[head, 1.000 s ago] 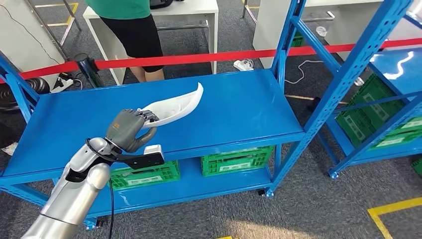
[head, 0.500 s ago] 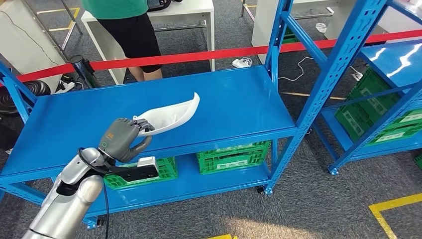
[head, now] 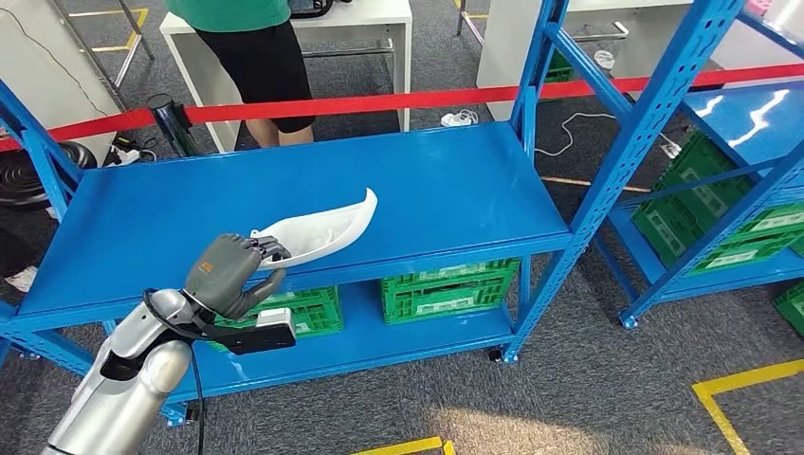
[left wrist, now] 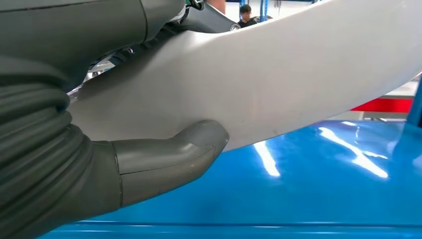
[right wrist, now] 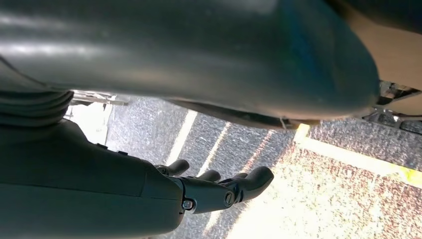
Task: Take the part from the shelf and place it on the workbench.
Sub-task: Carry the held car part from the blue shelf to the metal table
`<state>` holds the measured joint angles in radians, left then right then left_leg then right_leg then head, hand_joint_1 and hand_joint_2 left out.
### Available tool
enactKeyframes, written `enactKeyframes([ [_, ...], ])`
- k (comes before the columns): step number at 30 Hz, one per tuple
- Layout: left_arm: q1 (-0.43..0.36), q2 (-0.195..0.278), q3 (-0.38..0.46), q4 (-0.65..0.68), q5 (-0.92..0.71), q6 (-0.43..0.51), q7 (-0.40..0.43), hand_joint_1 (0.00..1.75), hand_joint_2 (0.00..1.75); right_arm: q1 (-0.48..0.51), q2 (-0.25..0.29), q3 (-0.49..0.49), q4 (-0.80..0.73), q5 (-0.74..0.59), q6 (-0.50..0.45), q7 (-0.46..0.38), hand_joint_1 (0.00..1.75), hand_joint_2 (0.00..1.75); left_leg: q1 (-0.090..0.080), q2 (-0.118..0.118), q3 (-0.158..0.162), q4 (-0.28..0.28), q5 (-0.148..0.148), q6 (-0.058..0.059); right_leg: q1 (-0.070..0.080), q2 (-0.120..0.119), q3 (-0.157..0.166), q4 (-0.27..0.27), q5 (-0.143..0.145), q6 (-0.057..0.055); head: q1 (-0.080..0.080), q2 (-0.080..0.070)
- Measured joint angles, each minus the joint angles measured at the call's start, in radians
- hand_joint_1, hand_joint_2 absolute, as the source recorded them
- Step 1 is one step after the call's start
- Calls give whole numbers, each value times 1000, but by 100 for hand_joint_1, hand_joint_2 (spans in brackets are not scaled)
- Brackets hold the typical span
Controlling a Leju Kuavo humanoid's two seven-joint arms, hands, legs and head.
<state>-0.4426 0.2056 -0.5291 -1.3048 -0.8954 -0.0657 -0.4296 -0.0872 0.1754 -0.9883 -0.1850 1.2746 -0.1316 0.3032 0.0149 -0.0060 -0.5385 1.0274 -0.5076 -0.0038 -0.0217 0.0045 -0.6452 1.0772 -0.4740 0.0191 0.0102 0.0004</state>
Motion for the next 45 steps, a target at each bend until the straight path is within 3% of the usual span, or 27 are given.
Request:
enactKeyframes([
  [3,-11,-8,0,11,-1,-1,-2,175,175,-1,0,-4,0,-1,0,0,0,0,-5,2,-24,1,17,15,3,-1,-69,180,-114,3,1,0],
  [4,-12,-9,0,16,-1,-2,-3,175,175,-1,-1,-5,0,-2,0,0,0,0,-8,3,-31,2,21,17,6,-1,-83,230,-134,2,1,0],
  [5,-12,-10,0,20,-1,-2,-4,175,175,-1,-1,-7,0,-3,-1,0,0,0,-11,4,-37,4,25,18,8,-1,-81,246,-134,-1,0,0],
  [6,-13,-12,0,23,-1,-2,-4,175,175,-1,-2,-8,0,-4,-2,1,0,0,-14,5,-43,6,27,18,11,-1,-58,221,-117,-6,0,0],
  [9,-13,-15,0,24,-1,-1,-3,175,175,-3,-6,-10,-2,-2,-4,4,0,0,-20,6,-52,13,33,14,23,-2,69,25,-53,-31,0,0],
  [11,-10,-14,0,21,-1,0,-2,175,175,-4,-10,-10,-3,0,-4,3,0,0,-20,7,-55,14,39,5,31,-4,99,-33,-46,-39,0,0],
  [14,-2,-5,1,15,0,0,-2,175,175,-4,-14,-11,-3,3,-5,5,0,0,-19,5,-62,16,42,-13,27,-6,95,-50,-30,-48,0,0],
  [16,0,5,3,13,2,0,-2,175,175,-5,-15,-11,-3,5,-5,7,0,0,-18,4,-82,65,-3,-26,18,-8,90,-60,-15,-55,-3,0],
  [18,-1,10,4,14,4,-1,-2,175,175,-5,-16,-11,-3,6,-5,8,0,0,-12,4,-122,176,-75,-38,17,-9,79,-61,-5,-57,-6,0],
  [19,-1,10,4,15,5,-2,-2,175,175,-5,-16,-11,-3,7,-5,8,0,0,-8,4,-138,228,-99,-43,16,-10,72,-60,-1,-56,-6,0],
  [20,-1,10,4,16,5,-4,-2,175,175,-5,-16,-11,-3,9,-5,8,0,0,-5,4,-141,254,-104,-47,15,-10,64,-60,4,-54,-6,0],
  [21,-3,10,4,18,5,-6,-2,175,175,-5,-16,-11,-3,11,-4,8,0,0,-2,4,-127,245,-90,-51,14,-10,58,-58,9,-52,-6,0],
  [22,-6,10,4,18,5,-8,-1,175,175,-5,-16,-11,-3,13,-4,8,0,0,1,4,-95,201,-64,-54,11,-10,52,-56,13,-48,-6,0],
  [24,-19,7,4,19,4,-10,-1,175,175,-6,-16,-11,-3,14,-4,8,0,0,5,3,-15,72,-21,-57,9,-10,41,-50,19,-39,-6,0],
  [26,-32,3,4,21,4,-10,0,175,175,-7,-17,-11,-3,14,-3,7,0,0,2,-1,22,3,-11,-48,10,-10,32,-45,28,-25,-6,0],
  [29,-38,-4,5,26,4,-10,0,175,175,-6,-18,-11,-3,15,-3,8,0,0,-1,-2,10,-3,-2,-19,9,-7,20,-42,36,-5,-5,0],
  [30,-40,-8,5,27,4,-10,0,175,175,-6,-18,-11,-3,16,-2,8,0,0,-1,-1,3,-4,5,-8,8,-7,10,-24,21,0,-5,0],
  [32,-45,-17,5,29,4,-9,0,175,175,-6,-18,-11,-3,17,0,7,0,0,0,1,-16,-4,19,8,7,-7,-32,73,-48,6,-4,0],
  [34,-47,-25,5,33,2,-8,0,175,175,-6,-18,-11,-3,17,1,7,0,0,-4,1,-37,-1,32,14,8,-6,-81,205,-117,8,-5,0],
  [35,-47,-28,5,37,1,-8,0,175,175,-6,-19,-11,-3,17,1,8,0,0,-7,1,-46,1,38,15,9,-6,-88,239,-129,6,-5,0],
  [36,-47,-31,5,41,1,-8,0,175,175,-6,-19,-11,-3,17,1,8,0,0,-9,1,-55,3,43,16,11,-6,-73,231,-123,2,-5,0],
  [37,-48,-34,5,44,0,-8,0,175,175,-6,-19,-11,-4,17,1,8,0,0,-12,1,-62,5,48,16,13,-6,-38,185,-103,-4,-5,0],
  [39,-53,-40,5,50,-2,-5,1,175,175,-7,-22,-11,-5,17,1,8,0,0,-16,2,-71,8,57,12,22,-7,57,40,-60,-21,-5,0],
  [40,-57,-43,5,53,-3,-4,2,175,175,-8,-24,-11,-6,17,1,7,0,0,-18,2,-74,9,62,8,26,-9,87,-12,-48,-27,-5,0],
  [41,-62,-44,5,57,-4,-2,2,175,175,-10,-25,-11,-7,17,0,7,0,0,-18,2,-76,9,66,3,29,-10,101,-40,-43,-31,-5,0],
  [43,-70,-46,5,62,-5,0,2,175,175,-10,-26,-11,-8,16,0,7,0,0,-17,4,-79,6,76,-9,32,-11,97,-49,-33,-37,-5,0],
  [45,-75,-48,6,68,-5,1,3,175,175,-11,-26,-11,-8,15,-2,12,0,0,-15,4,-88,18,64,-19,27,-12,92,-57,-17,-46,-7,0],
])
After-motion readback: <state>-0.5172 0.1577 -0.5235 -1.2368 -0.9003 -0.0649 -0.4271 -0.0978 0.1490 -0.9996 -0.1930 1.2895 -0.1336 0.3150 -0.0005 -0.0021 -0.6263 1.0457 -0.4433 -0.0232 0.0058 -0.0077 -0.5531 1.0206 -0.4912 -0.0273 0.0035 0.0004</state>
